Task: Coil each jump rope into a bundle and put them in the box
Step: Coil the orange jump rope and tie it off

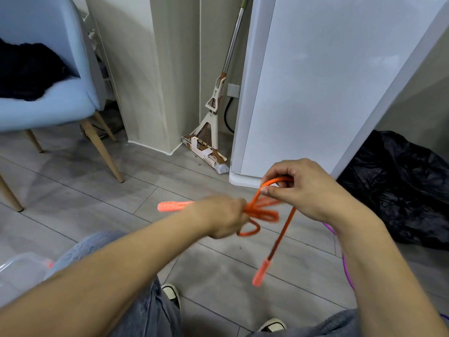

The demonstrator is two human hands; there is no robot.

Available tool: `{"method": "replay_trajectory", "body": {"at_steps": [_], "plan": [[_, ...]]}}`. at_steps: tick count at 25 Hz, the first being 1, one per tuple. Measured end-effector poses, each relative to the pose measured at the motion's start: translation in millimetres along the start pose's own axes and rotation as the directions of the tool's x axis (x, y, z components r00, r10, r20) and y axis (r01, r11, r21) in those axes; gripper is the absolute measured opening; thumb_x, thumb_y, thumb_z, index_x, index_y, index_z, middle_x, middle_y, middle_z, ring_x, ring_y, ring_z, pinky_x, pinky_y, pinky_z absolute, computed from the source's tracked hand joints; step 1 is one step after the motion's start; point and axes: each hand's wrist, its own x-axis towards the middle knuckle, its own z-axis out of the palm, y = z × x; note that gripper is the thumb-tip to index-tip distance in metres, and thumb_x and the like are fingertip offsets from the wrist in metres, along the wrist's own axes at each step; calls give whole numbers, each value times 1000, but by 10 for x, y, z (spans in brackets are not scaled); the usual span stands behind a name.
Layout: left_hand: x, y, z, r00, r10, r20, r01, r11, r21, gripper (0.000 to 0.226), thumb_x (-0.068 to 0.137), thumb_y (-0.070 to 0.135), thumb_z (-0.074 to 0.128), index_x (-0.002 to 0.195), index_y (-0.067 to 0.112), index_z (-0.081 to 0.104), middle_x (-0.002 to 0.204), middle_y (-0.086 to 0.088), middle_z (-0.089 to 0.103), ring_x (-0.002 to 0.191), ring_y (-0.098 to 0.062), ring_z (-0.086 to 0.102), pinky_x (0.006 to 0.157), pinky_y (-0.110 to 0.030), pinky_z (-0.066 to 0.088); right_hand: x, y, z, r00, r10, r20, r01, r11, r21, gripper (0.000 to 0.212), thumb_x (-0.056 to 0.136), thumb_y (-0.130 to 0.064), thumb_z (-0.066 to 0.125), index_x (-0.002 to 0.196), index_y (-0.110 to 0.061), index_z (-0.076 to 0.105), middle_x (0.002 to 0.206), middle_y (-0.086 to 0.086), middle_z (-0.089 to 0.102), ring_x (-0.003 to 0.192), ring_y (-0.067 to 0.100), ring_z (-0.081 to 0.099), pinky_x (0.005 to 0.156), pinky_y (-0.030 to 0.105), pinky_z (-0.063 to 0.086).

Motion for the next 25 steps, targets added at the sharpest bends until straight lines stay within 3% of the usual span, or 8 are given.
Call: {"method": "replay_trajectory", "body": {"at_steps": [3,7,11,14,16,19,22,25], "plan": [[-53,220,66,997,79,6,-80,992,100,41,98,45,32,103,19,63,87,-6,59,82,-27,56,73,-35,45,26,-5,-21,998,1,68,3,998,-56,7,81,-30,82,80,-30,75,59,-18,55,57,3,47,55,14,37],[-246,232,-164,934,227,-277,-274,951,-142,36,96,37,34,75,20,58,73,3,57,73,-16,50,76,-39,44,68,236,-184,998,54,-34,-40,947,318,3,81,-19,81,84,-20,80,72,-8,72,67,3,62,65,13,47],[-363,273,-294,834,205,-513,-525,581,-622,31,89,19,35,63,22,51,58,9,43,57,-14,36,61,-39,37,159,417,-8,991,124,51,-127,743,657,19,87,-4,71,71,-13,72,64,2,64,57,8,58,56,22,47],[-175,116,-285,926,-6,-377,-340,420,-842,30,88,26,36,82,5,56,66,-3,39,58,-19,30,59,-39,25,182,398,211,983,120,138,-180,764,619,20,96,-15,64,80,-9,75,63,6,39,54,11,32,51,24,24],[-73,-69,-289,946,-142,-290,-201,444,-873,23,96,25,37,93,7,52,68,-5,41,58,-19,34,60,-36,31,177,358,319,971,136,199,-230,771,594,23,99,-27,60,100,-15,79,66,7,33,59,16,25,54,29,19],[-3,-288,-278,897,-271,-348,-147,559,-816,11,102,22,37,106,13,42,75,-5,53,63,-18,44,64,-38,42,150,251,437,943,180,279,-308,787,535,26,103,-28,54,110,-18,77,63,1,33,58,17,23,54,28,20],[-20,-300,-240,818,-252,-517,-200,718,-666,7,105,29,38,109,23,39,82,-5,60,66,-18,51,65,-37,48,110,137,492,941,146,304,-294,796,529,27,105,-25,50,117,-19,74,64,1,33,56,14,25,51,24,23],[-44,-321,-232,759,-175,-627,-198,856,-478,4,104,27,43,107,24,44,81,-3,62,67,-17,55,64,-36,47,79,74,410,964,81,253,-179,901,394,23,103,-23,54,112,-22,75,60,-6,46,53,5,39,53,16,32]]}}
